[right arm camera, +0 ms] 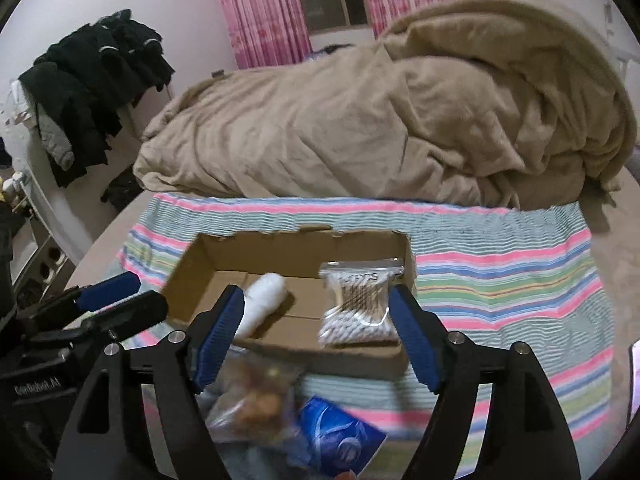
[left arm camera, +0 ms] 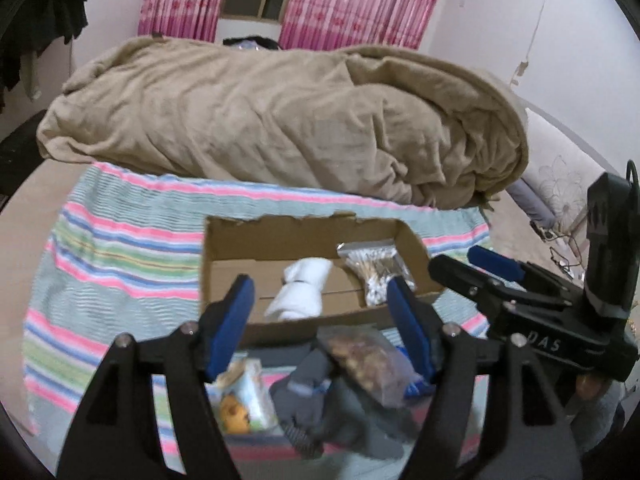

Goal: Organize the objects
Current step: 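Grasp the capybara tissue pack with the left gripper while the right gripper grasps the snack bag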

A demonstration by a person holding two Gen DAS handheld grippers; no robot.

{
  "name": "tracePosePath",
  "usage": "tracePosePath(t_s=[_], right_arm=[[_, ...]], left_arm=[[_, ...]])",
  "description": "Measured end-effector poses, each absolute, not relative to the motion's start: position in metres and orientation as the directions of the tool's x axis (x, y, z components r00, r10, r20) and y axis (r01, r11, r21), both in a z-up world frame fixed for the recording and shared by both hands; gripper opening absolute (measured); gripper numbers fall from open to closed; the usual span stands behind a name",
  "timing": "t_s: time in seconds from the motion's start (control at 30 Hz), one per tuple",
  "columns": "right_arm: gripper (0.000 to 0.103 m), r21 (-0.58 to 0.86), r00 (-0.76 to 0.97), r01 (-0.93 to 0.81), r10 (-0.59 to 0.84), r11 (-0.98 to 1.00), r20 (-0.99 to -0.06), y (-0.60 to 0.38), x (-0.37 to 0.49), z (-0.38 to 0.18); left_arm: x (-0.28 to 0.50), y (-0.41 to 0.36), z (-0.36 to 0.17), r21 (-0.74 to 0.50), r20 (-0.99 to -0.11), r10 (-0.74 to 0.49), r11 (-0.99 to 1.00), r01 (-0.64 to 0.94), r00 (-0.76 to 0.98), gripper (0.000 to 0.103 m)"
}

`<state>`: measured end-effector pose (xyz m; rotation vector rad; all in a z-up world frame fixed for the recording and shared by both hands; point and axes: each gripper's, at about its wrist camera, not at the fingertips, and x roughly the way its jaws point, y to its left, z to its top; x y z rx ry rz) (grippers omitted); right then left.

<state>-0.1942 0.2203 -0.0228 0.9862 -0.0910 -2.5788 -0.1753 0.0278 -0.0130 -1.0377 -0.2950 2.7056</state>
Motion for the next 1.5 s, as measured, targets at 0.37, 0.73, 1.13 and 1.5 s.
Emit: tracePosePath(t_s=[0.37, 0.73, 1.13, 1.5], right_arm=[[0.078, 0.185, -0.691, 0.349, -0.385, -0.919, -0.611, 0.213, -0.135, 0.004], [0.078, 0.194, -0.624, 0.364, -0.393, -0.911, -0.675, 0.198, -0.131, -0.033], [0.078, 0.232, -0.542, 0.337, -0.389, -0.913, -0.744, 0.189, -0.17, -0.09], [0.055, 0.293, -0.475, 0.351, -0.439, -0.889, -0.763, 0.183, -0.18, -0.113]], left_arm=[[-0.114, 0.008, -0.006, -0.256, -0.636, 0.264, -0.959, -0.125, -0.725, 0.071], [-0.121, -0.003, -0.063, -0.26, -0.719, 0.236, -0.963, -0.062, -0.654, 0.071], [-0.152, -0.007, -0.115, -0.274, -0.775, 0.23, -0.962, -0.014, -0.588, 0.071], [-0.159, 0.001, -0.139, -0.265, -0.79, 0.244, -0.963, -0.046, -0.562, 0.051]])
